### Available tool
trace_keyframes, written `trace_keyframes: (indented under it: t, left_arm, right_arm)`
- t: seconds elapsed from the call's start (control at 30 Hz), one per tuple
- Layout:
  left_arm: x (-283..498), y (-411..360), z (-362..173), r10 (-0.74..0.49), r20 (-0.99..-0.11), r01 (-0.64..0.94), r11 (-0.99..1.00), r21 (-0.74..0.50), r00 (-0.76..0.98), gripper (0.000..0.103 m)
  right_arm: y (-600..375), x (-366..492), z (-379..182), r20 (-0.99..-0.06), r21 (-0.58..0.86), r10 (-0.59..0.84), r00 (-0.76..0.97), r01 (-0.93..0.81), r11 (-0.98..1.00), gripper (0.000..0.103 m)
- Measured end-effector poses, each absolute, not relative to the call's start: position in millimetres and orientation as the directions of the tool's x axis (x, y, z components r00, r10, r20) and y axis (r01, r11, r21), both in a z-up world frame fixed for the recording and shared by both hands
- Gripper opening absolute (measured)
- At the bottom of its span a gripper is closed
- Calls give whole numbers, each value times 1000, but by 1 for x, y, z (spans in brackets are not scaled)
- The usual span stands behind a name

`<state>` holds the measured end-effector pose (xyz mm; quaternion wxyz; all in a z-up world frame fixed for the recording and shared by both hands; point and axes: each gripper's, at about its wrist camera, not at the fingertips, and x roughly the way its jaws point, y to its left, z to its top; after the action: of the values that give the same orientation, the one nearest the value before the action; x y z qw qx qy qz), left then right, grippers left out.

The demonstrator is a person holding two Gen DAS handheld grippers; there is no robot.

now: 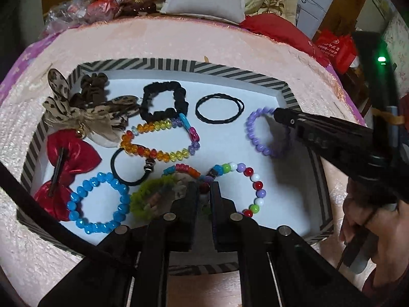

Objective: Organize jewelry

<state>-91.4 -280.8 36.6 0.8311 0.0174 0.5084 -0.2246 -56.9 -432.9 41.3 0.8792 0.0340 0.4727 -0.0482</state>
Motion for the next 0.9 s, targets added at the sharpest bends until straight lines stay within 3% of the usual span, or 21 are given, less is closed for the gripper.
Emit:
trace_keyframes:
  t: [0.1,0.2,0.47,0.67,0.9]
  left_arm:
    - [-92,-282,37,-350,-849,395,900,-186,396,10]
    - [-93,-283,36,-342,-849,399,900,-173,402,19]
    - [-114,-268,50,-304,-827,373,919,-124,472,23]
    - [-138,-244,61,-285,-809,348,931,-108,513,23]
    - [-172,-216,65,-271,-805,326,940,-102,528,23]
  right_arm:
    - [-432,-59,37,-832,-3,-74,550,130,992,9]
    - [-434,-68,41,-822,33,-51,568,137,990,14]
    - [-419,-136,74,-742,66,-48,668,145,987,44]
    - [-400,-194,91,-691,63,-89,717,183,981,56]
    - [-366,-238,94,-677,70,-65,733,151,986,60]
